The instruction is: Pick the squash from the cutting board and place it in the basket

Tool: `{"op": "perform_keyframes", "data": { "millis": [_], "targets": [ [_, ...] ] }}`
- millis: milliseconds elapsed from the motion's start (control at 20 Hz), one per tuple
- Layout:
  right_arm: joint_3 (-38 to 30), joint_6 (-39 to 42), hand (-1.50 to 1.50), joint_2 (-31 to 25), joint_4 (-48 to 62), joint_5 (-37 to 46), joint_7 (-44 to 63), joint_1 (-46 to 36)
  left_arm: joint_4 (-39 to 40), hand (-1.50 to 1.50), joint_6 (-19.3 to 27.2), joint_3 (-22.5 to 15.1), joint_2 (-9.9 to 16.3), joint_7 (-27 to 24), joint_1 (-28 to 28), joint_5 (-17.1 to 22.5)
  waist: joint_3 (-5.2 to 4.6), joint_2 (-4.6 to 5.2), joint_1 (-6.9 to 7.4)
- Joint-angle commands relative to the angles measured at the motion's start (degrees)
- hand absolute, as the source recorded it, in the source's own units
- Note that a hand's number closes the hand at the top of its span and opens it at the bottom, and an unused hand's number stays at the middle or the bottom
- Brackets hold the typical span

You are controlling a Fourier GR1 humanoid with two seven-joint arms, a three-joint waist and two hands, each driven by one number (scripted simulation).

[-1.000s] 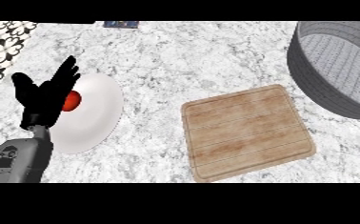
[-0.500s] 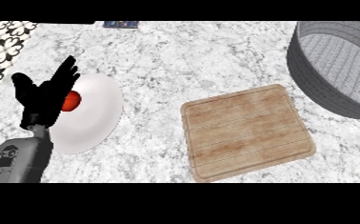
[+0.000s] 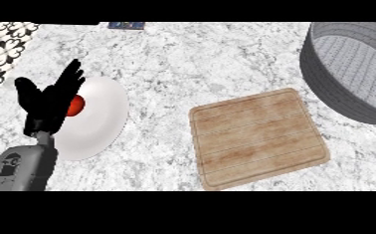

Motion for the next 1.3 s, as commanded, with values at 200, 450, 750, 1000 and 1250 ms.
{"op": "perform_keyframes", "data": {
  "millis": [200,450,750,1000,1250],
  "targets": [
    [0.58,2.87,-1.50,3.93,16.14,6.04,-10.81,-11.06,-1.16,0.00,0.16,0.46,-0.83,0.01,0.20,-0.28,0.01,0.02,-0.27],
    [-5.95,5.40,-1.50,2.31,23.17,-0.01,-1.87,-16.26,-3.20,0.00,-1.17,0.32,-0.17,0.67,2.73,0.11,0.02,-0.06,0.30],
    [-14.14,13.61,-1.50,-5.09,32.54,-7.61,5.26,-19.12,-1.42,0.00,-1.22,1.30,0.11,-0.59,1.41,0.22,0.07,0.28,-0.02],
    [-15.06,21.11,-1.50,-12.12,36.51,-7.29,2.92,-14.89,-2.15,0.00,-1.87,1.14,0.13,-0.09,0.72,0.77,0.44,1.16,0.93],
    [-13.40,28.66,-1.50,-15.72,35.76,-5.41,0.32,-11.34,-1.87,0.00,-1.64,1.21,-0.27,-0.75,0.70,0.73,0.72,1.50,1.08]
  ]
}}
